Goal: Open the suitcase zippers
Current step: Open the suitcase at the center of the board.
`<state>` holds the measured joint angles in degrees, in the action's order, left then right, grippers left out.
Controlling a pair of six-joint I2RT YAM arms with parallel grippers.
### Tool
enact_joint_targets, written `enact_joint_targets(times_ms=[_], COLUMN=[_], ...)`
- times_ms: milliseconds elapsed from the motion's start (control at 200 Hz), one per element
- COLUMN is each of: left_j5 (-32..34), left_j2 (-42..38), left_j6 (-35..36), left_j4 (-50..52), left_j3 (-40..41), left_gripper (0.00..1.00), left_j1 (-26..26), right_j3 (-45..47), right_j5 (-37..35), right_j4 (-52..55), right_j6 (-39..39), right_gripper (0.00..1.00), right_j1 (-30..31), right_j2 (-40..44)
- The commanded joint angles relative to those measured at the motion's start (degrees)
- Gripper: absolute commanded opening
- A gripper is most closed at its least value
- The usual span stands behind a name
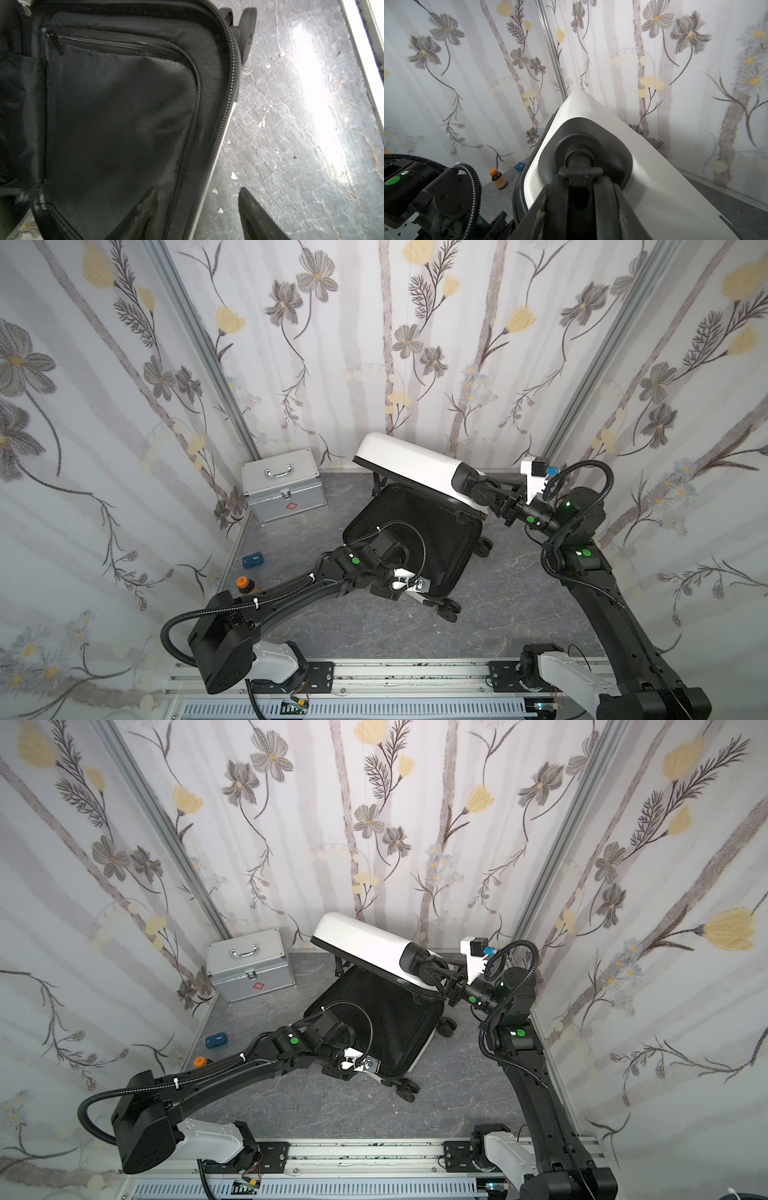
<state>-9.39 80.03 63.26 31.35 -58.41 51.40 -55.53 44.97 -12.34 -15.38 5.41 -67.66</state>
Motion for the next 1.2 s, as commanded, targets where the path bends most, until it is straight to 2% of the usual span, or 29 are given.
enact_joint_targets(times_ms=[0,200,370,460,565,650,774,894,1194], left_j5=[2.17,5.29,4.68,3.79,3.97,2.95,1.91,2.08,0.51], left_j2=[2.72,9.09,8.88,7.40,5.13,2.08,-1.89,-2.52,-1.62], left_j6=[2.67,3.28,0.21,-3.59,-9.26,-12.75,-15.19,-17.06,-19.50], left_j4=[2.34,5.06,10.39,11.36,12.99,12.97,10.15,8.06,5.43], left_j3=[-1.30,-3.65,-6.83,-7.90,-8.43,-7.09,-4.01,-2.27,-0.81], left_gripper=[0.54,0.41,0.11,0.00,0.00,0.00,0.00,0.00,0.00], left_j1=[-0.06,0.00,1.81,4.02,6.82,8.17,10.17,11.64,13.56], right_j3=[-1.12,-1.67,-3.70,-5.10,-6.99,-8.69,-11.86,-14.74,-20.63], right_j5=[0.81,1.07,-0.77,-8.09,-17.01,-20.76,-21.83,-22.05,-32.21], right_j4=[-6.65,-7.49,-7.83,-6.90,-5.22,-5.20,-6.03,-7.90,-9.12], right_j6=[-0.53,-1.75,-3.35,-3.24,-2.27,-2.11,-3.34,-5.73,-9.78], right_gripper=[0.00,0.00,0.00,0.00,0.00,0.00,0.00,0.00,0.00], right_j1=[-0.05,-0.54,-2.70,-3.21,-3.26,-3.39,-3.98,-4.40,-5.62], right_j2=[0.49,0.09,-1.97,-3.68,-6.28,-9.78,-16.67,-22.16,-34.09])
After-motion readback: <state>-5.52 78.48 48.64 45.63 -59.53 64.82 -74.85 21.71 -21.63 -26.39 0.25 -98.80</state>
